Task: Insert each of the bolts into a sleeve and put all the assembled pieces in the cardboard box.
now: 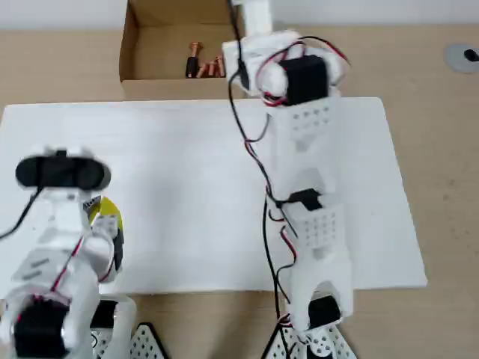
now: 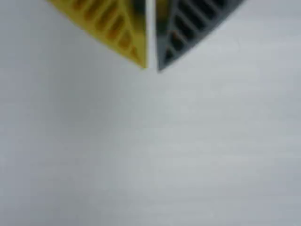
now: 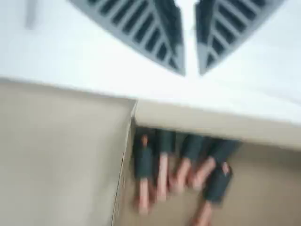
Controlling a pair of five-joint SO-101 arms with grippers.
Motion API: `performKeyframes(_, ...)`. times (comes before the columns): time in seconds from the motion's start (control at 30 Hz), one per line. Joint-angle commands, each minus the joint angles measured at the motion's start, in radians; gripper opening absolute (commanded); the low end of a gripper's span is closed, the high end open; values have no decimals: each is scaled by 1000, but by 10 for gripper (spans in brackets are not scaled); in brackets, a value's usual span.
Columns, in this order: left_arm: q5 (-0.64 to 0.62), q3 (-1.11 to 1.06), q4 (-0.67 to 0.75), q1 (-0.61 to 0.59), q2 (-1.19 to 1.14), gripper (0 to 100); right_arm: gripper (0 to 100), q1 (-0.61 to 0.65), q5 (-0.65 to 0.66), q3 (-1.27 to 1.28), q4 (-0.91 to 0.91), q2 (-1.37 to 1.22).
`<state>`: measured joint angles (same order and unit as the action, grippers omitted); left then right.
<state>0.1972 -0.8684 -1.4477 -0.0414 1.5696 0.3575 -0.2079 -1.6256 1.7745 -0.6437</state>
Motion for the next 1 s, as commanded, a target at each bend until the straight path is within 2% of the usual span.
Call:
performKeyframes(0.0,6,-69,63,-12,163,16,9,7,-3,-1,17,202)
performKeyframes(0.1,6,-155,114,-12,272,16,9,27,-5,168,17,332)
performKeyframes(0.47,6,-244,123,-71,243,17,10,30,-8,1178,6,909)
performKeyframes(0.7,3,-367,120,-74,243,17,10,10,-9,1779,-190,1127)
performKeyframes(0.97,5,-491,123,-77,243,16,10,2,0,2218,-405,1461)
